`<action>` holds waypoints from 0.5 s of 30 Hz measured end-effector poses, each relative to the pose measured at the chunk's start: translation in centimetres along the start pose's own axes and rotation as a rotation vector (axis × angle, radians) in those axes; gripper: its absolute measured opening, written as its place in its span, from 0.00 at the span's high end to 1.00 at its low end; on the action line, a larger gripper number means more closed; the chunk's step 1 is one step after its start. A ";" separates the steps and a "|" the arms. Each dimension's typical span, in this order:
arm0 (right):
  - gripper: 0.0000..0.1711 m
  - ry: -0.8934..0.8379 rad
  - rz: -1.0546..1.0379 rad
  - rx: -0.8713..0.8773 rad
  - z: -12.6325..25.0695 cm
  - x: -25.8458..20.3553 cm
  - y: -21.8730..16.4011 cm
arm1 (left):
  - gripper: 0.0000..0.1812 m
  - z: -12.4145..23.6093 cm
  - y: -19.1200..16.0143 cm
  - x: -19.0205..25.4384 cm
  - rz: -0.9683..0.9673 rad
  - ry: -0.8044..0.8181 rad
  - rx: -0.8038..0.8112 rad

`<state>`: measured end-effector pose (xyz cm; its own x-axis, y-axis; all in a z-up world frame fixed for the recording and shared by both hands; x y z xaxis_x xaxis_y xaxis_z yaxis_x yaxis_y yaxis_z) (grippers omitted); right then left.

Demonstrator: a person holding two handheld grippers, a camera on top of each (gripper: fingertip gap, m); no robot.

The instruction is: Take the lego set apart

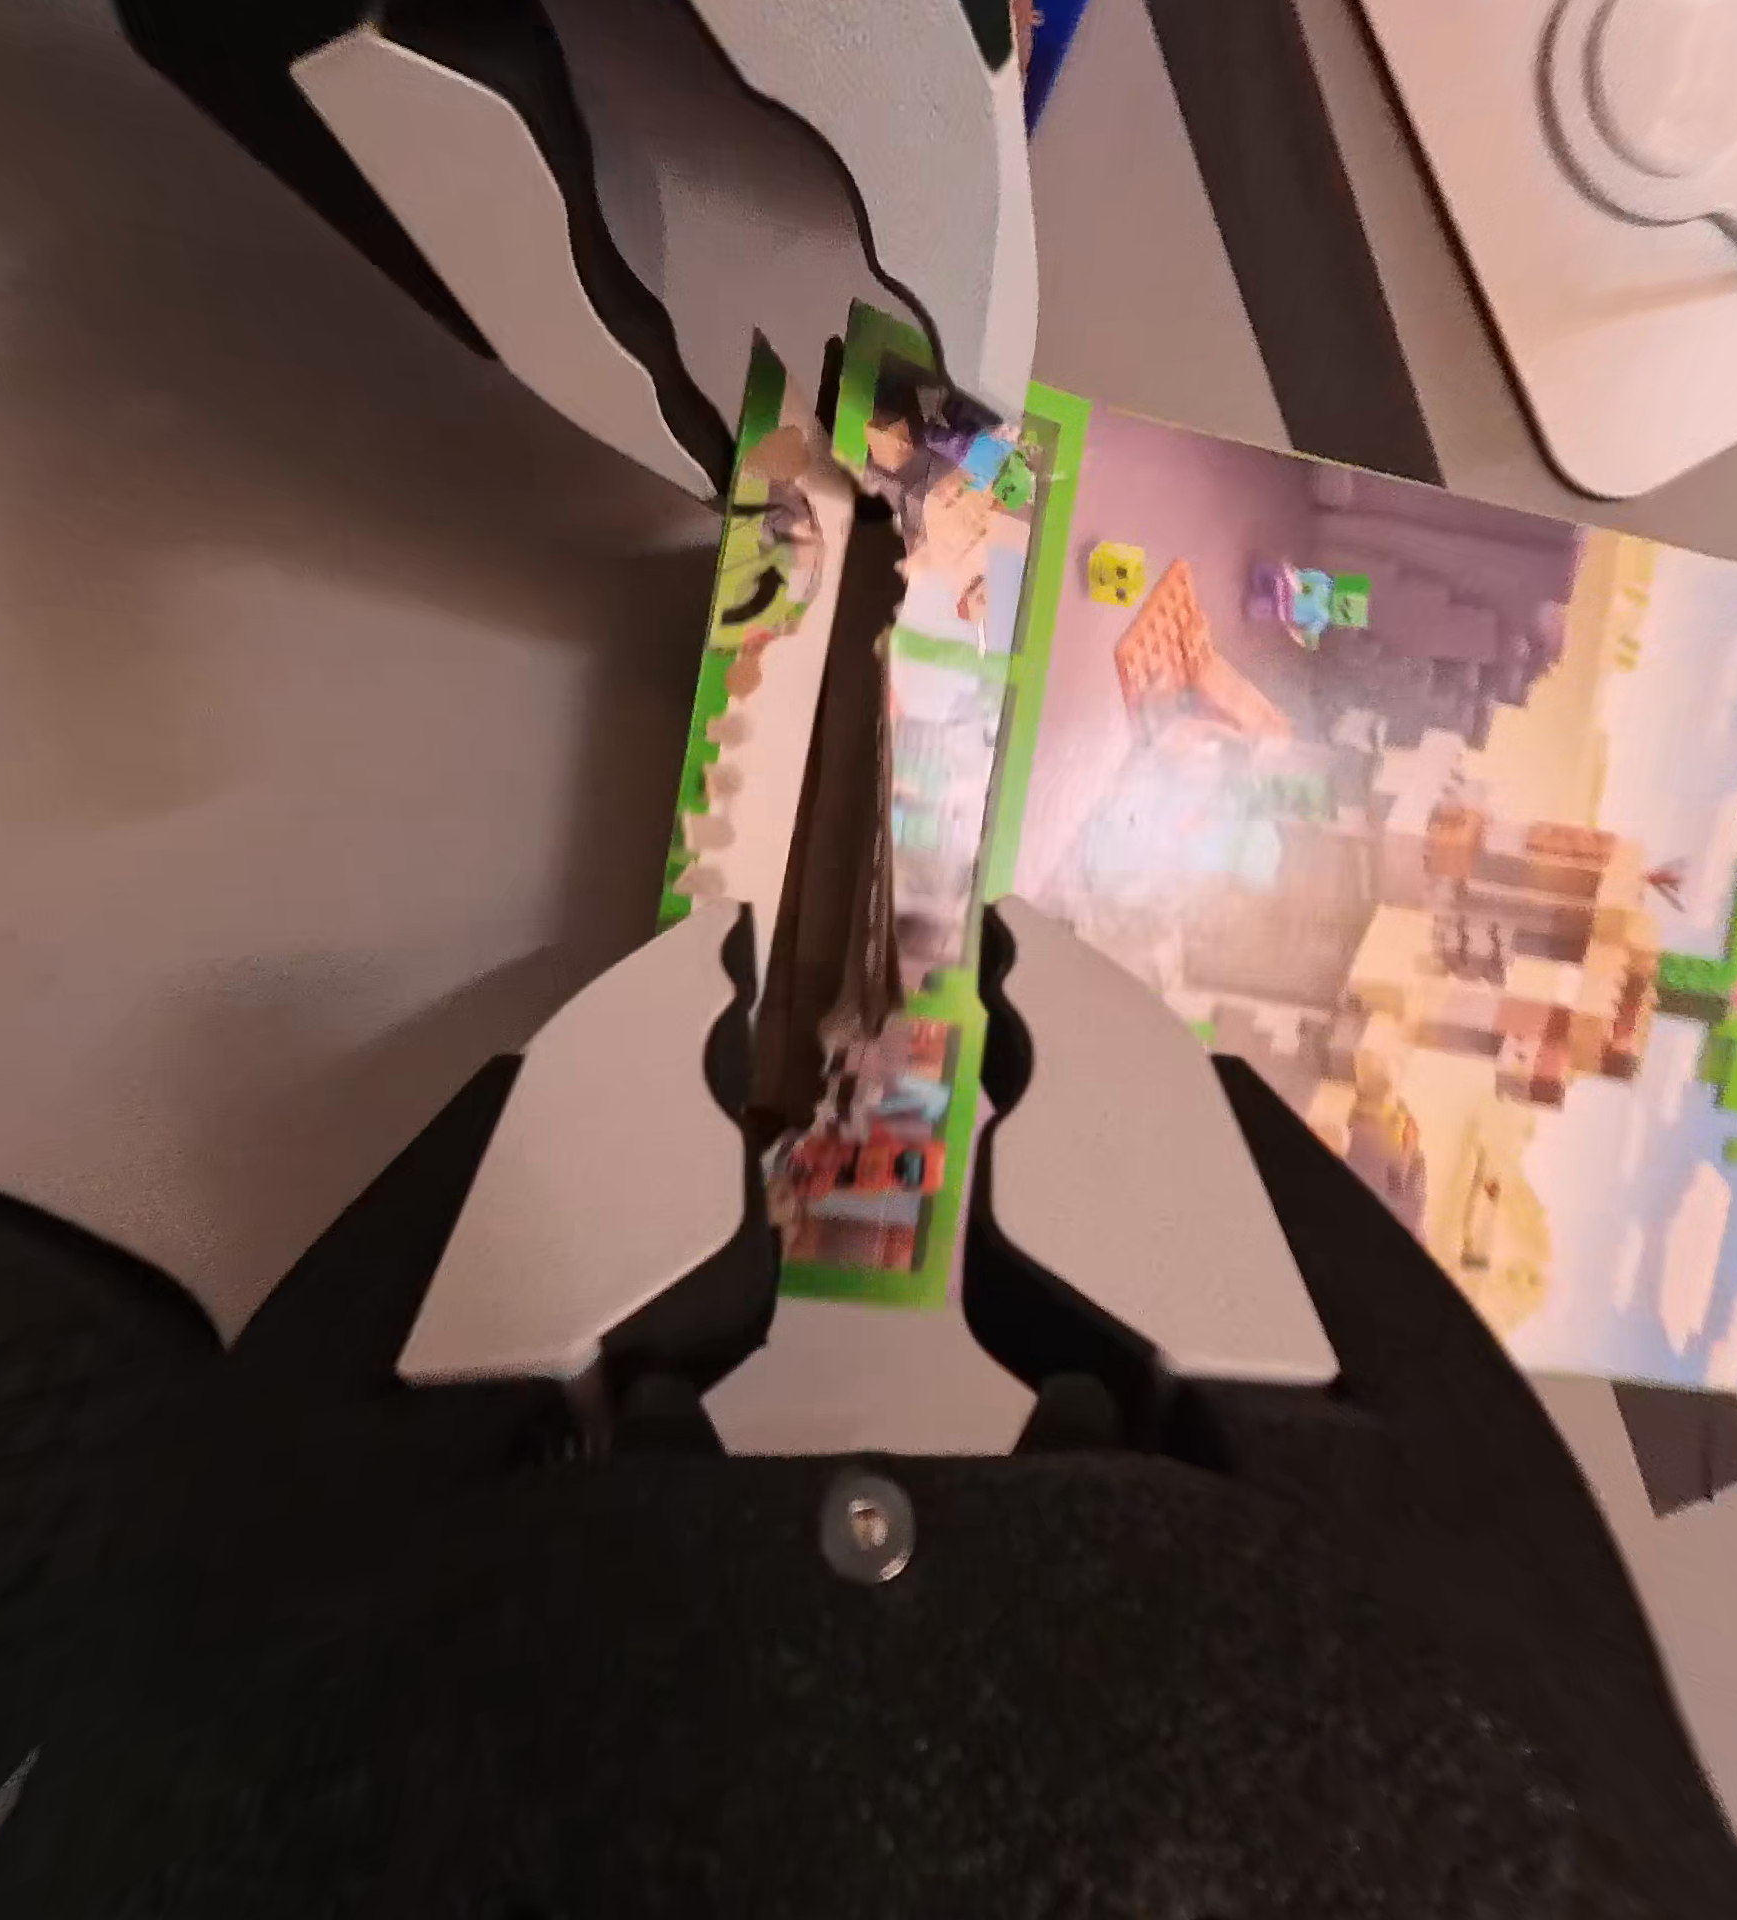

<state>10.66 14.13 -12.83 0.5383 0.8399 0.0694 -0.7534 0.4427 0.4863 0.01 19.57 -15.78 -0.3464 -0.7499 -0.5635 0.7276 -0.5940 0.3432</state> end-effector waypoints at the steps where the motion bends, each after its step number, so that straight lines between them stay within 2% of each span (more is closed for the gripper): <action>1: 0.82 -0.015 0.011 -0.028 -0.7 0.5 0.2 | 0.70 0.0 0.0 -0.1 0.005 -0.008 -0.002; 2: 0.91 -0.024 0.033 -0.062 -1.3 0.8 0.2 | 0.70 0.0 0.0 -0.2 0.008 -0.012 -0.004; 4: 1.00 0.011 0.054 -0.085 -2.0 0.3 0.5 | 0.70 -0.2 -0.2 -0.3 0.006 -0.010 -0.019; 8: 1.00 -0.030 0.164 -0.126 -1.8 -0.1 0.5 | 0.70 -0.1 -0.2 -0.3 0.020 -0.030 -0.009; 15: 1.00 0.024 0.191 -0.080 -1.2 -1.0 0.2 | 0.70 -0.1 0.5 -0.3 0.144 -0.147 0.042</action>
<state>9.55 13.74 -13.88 0.3744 0.9178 0.1323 -0.8691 0.2976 0.3950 0.52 19.56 -15.48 -0.3255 -0.8607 -0.3915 0.7519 -0.4867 0.4448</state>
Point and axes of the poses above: each gripper's, where its closed fingertips meet, z back along the fingers, y out of its top, x = y × z across the jaws, the point moved 4 cm from there along z, back along the fingers, and after that the axes turned 3 degrees about y, right-handed, at the moved point
